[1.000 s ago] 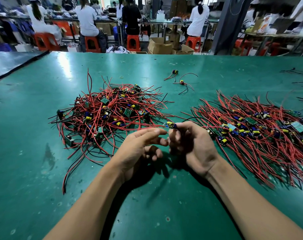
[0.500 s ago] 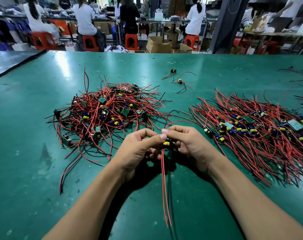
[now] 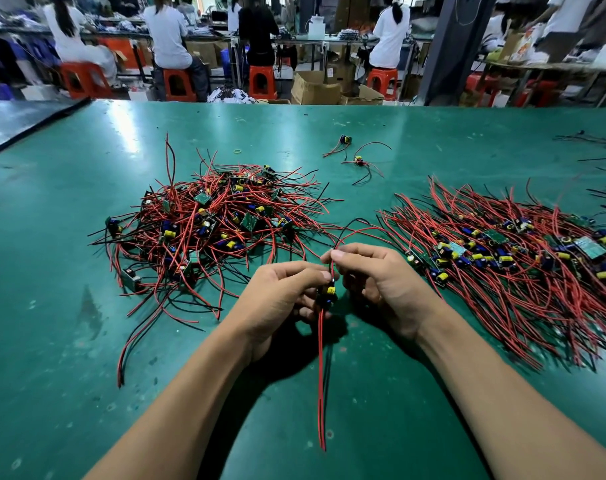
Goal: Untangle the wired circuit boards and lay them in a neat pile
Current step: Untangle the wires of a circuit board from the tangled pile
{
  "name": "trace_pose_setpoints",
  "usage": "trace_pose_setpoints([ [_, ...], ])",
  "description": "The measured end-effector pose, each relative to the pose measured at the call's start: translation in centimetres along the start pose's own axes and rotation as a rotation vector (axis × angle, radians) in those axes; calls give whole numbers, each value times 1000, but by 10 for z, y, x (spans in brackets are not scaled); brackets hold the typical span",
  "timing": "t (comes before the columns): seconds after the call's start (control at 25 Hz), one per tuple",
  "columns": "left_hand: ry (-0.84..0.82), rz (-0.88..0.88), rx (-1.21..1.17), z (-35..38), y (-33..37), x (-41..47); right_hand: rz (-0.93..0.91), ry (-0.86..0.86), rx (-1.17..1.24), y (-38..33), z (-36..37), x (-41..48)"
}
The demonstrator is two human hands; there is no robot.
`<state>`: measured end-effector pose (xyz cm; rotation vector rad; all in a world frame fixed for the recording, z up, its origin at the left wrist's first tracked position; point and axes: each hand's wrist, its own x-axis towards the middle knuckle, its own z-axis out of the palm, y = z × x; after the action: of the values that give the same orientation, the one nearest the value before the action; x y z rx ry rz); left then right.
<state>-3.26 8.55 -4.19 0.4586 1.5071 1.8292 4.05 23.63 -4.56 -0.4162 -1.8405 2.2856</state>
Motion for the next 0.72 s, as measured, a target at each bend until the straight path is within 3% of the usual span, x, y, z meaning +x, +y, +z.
trace_pose_setpoints([
  [0.32,70,36,45,3,1,-2,-17,-45,-21,5,-1,2],
  [0.52,133,80,140,6,-2,-1,-23,121,-101,10,5,6],
  [0.72,115,74,304,9,-5,-1,-54,296,17,13,8,13],
])
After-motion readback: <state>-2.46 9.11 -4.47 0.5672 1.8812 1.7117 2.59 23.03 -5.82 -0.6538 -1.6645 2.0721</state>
